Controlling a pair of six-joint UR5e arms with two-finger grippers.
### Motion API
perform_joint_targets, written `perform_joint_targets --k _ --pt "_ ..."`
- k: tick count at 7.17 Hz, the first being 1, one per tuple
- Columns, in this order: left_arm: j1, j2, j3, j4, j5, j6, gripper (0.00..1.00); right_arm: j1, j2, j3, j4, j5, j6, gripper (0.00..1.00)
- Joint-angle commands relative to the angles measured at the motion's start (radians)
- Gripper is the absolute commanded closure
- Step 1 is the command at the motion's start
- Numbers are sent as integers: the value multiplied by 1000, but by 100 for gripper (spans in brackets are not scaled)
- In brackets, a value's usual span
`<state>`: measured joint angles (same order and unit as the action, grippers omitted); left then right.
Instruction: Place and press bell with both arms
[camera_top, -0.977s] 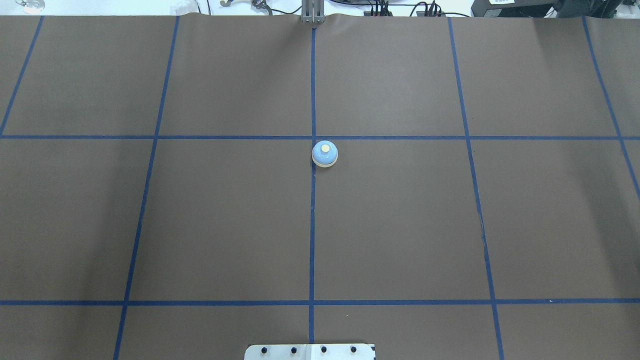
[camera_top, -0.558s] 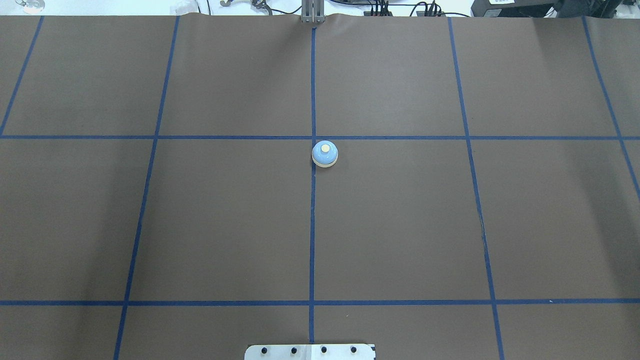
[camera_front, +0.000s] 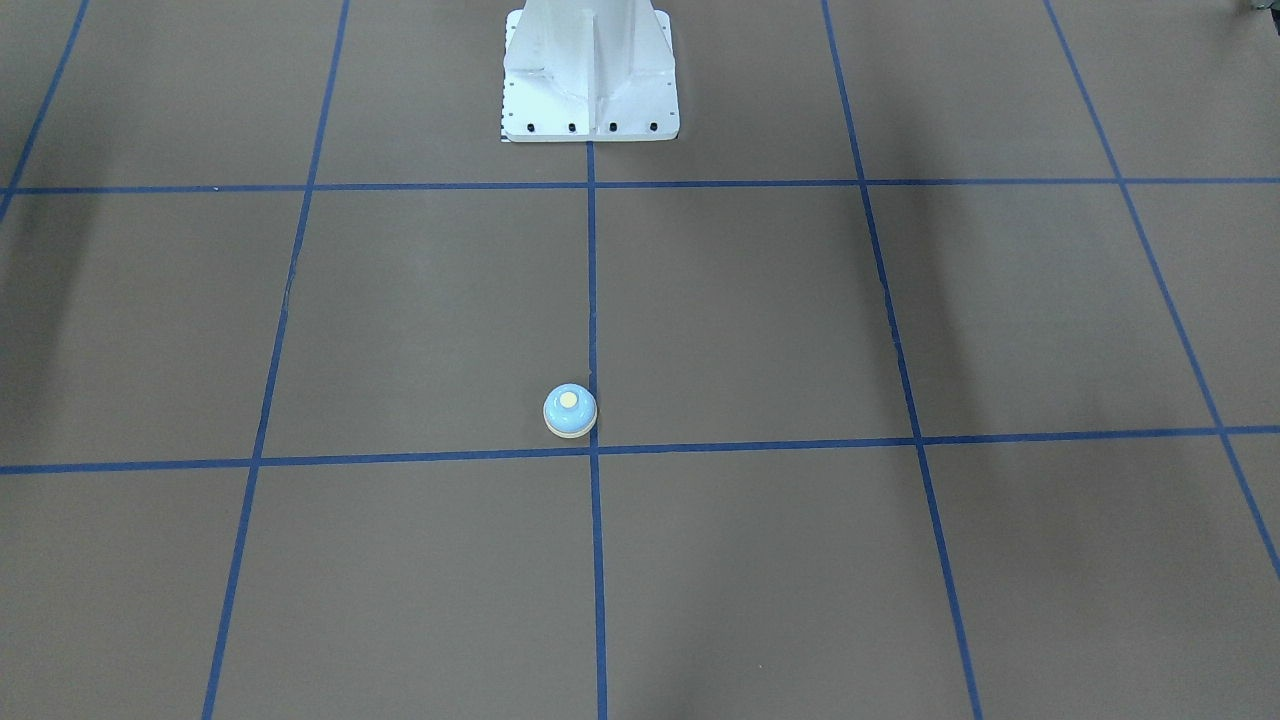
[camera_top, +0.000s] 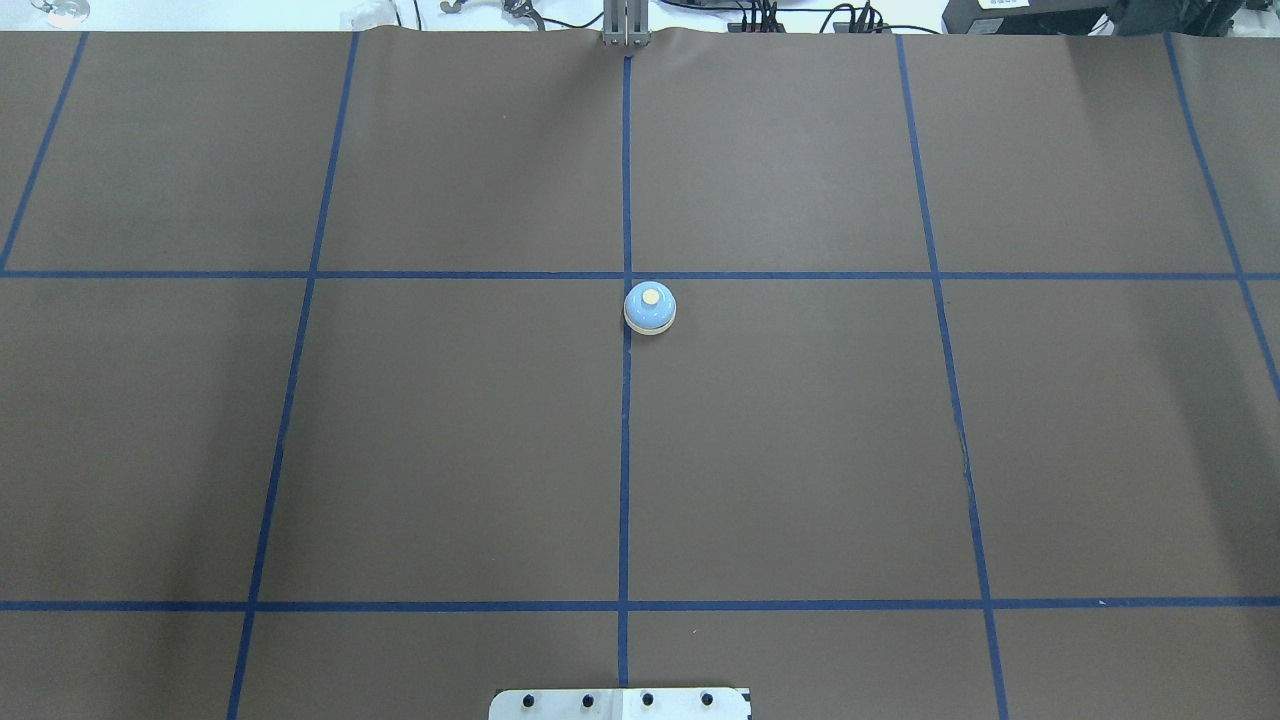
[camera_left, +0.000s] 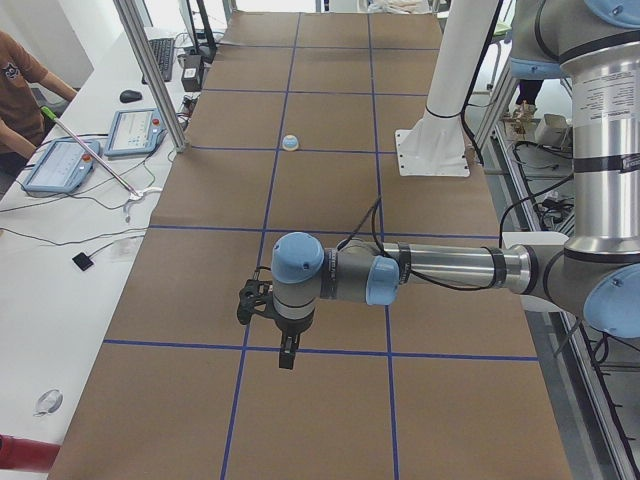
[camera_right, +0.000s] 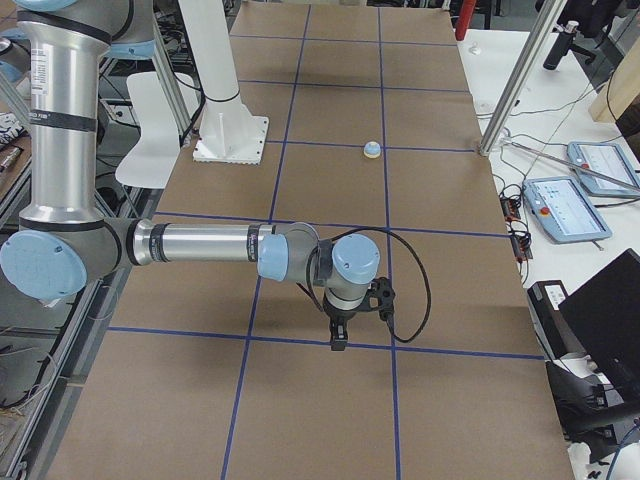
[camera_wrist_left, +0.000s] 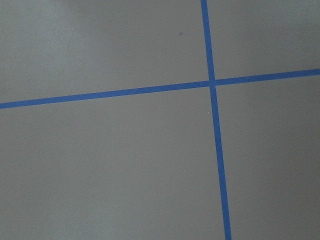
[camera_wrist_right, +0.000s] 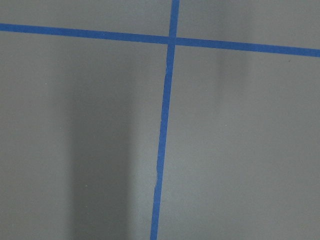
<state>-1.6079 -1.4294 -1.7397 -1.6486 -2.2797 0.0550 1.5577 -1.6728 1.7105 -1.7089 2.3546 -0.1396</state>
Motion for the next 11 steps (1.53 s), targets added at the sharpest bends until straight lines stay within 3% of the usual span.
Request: perform_joint_targets --k 1,11 --pt "5 1 3 -7 0 -1 0 -1 1 1 0 0 0 0" --pt "5 -2 0 -3 8 6 0 18 8 11 0 -2 0 0"
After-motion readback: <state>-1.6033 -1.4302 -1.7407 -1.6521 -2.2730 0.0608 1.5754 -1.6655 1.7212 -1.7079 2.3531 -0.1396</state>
